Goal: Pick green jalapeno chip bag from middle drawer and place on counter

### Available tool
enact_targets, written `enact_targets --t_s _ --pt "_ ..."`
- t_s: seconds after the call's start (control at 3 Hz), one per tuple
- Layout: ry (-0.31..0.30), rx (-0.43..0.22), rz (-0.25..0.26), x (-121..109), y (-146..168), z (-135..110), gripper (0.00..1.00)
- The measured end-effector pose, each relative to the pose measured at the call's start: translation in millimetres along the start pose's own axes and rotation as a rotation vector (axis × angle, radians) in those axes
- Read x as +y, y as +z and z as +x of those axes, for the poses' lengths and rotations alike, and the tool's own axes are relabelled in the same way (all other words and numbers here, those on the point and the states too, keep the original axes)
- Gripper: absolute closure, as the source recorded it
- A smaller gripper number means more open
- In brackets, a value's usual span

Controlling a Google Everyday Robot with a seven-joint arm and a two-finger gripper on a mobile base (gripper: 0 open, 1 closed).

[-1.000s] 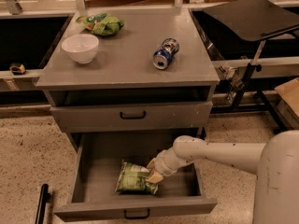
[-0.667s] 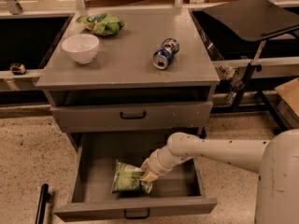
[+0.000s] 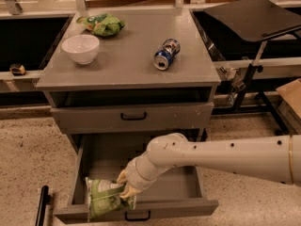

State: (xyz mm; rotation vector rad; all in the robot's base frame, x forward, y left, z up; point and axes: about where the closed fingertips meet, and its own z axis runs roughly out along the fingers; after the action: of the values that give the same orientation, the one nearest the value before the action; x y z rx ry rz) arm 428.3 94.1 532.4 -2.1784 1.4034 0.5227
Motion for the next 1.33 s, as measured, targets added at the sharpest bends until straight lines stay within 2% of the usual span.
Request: enact_targets --t_s 0.33,0.67,1.0,1.33 --pt "-0.082 -0.083 -0.029 24 -29 -52 1.0" --pt "-0.045 -0.15 0.04 20 -76 -28 1.0" --pt "-0.04 -0.145 0.054 22 -82 -22 1.0" --pt "-0.014 -0.131 0.037 15 -82 -16 1.0"
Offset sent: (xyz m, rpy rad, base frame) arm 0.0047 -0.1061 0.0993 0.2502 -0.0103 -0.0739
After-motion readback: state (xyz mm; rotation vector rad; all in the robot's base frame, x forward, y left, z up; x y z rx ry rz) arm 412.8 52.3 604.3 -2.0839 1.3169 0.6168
